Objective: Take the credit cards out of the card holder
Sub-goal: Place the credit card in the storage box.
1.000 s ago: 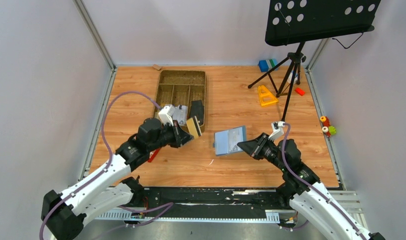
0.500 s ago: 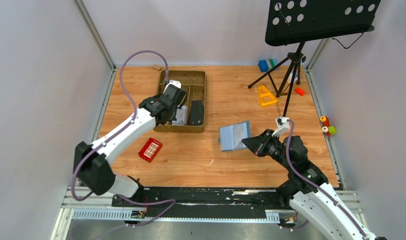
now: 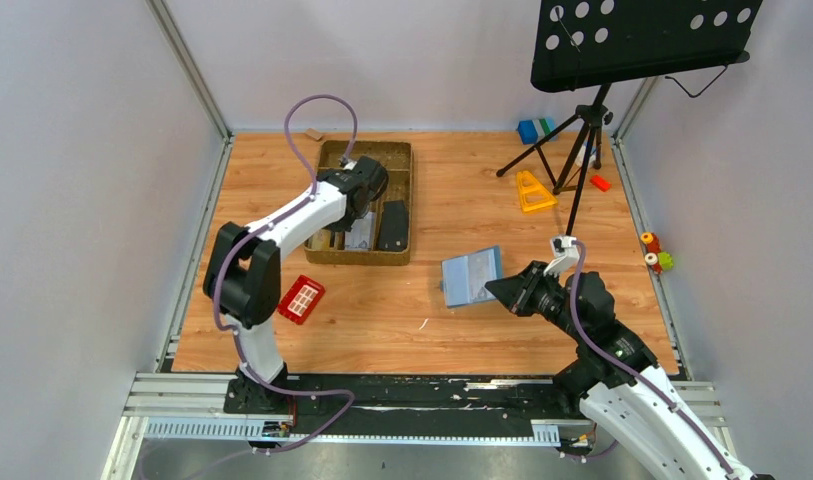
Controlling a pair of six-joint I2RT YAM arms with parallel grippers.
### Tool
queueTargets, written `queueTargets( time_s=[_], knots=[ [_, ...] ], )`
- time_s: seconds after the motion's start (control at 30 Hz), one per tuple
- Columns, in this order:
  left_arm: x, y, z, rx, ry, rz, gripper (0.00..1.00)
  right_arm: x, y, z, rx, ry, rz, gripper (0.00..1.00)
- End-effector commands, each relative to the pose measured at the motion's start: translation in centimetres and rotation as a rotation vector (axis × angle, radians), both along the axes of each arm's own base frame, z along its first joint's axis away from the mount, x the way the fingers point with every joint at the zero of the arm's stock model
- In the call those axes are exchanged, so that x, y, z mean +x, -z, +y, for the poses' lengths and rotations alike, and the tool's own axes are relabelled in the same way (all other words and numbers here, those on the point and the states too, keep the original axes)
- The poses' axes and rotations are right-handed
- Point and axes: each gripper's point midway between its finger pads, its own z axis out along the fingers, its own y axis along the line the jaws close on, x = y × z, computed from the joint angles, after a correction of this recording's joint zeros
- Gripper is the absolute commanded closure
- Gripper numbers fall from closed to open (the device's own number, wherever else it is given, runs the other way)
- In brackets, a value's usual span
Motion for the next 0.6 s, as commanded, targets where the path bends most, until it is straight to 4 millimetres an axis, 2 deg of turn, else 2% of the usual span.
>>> queueTargets(
  time_s=[0.0,0.03,0.1,0.17,0.27,0.3,0.37,0.57],
  knots=[
    [1.4,0.9,0.1,0.042,0.01,0.043,1.0,0.3,-2.0,-0.1,0.031,0.012,-0.061,1.0],
    [1.5,1.4,-0.5,0.022,0.023,0.061,0.99,0.4,-1.9,-0.1,0.031,0.012,-0.058,1.0],
    [1.6,2.2,-1.4,-0.02,0.036,0.087,0.92,0.3,-1.9,0.0,0.033,0.011,-0.056,1.0],
    [1.5,2.3,-1.5,-0.032,0.036,0.091,0.78,0.4,-1.9,-0.1,0.032,0.014,-0.057,1.0],
    [1.1,1.2,-1.1,-0.031,0.016,0.067,0.16,0.4,-1.8,0.0,0.03,0.011,-0.053,1.0],
    [0.9,0.7,-1.2,-0.049,0.02,0.053,0.06,0.4,-1.7,0.1,0.03,0.008,-0.051,1.0],
    [0.4,-0.5,-1.4,-0.093,0.03,0.032,0.01,0.5,-1.3,0.3,0.029,0.003,-0.041,1.0],
    [-2.2,-3.8,-3.0,-0.295,0.106,-0.025,0.0,0.4,-1.4,0.9,0.054,-0.023,-0.042,1.0]
  ],
)
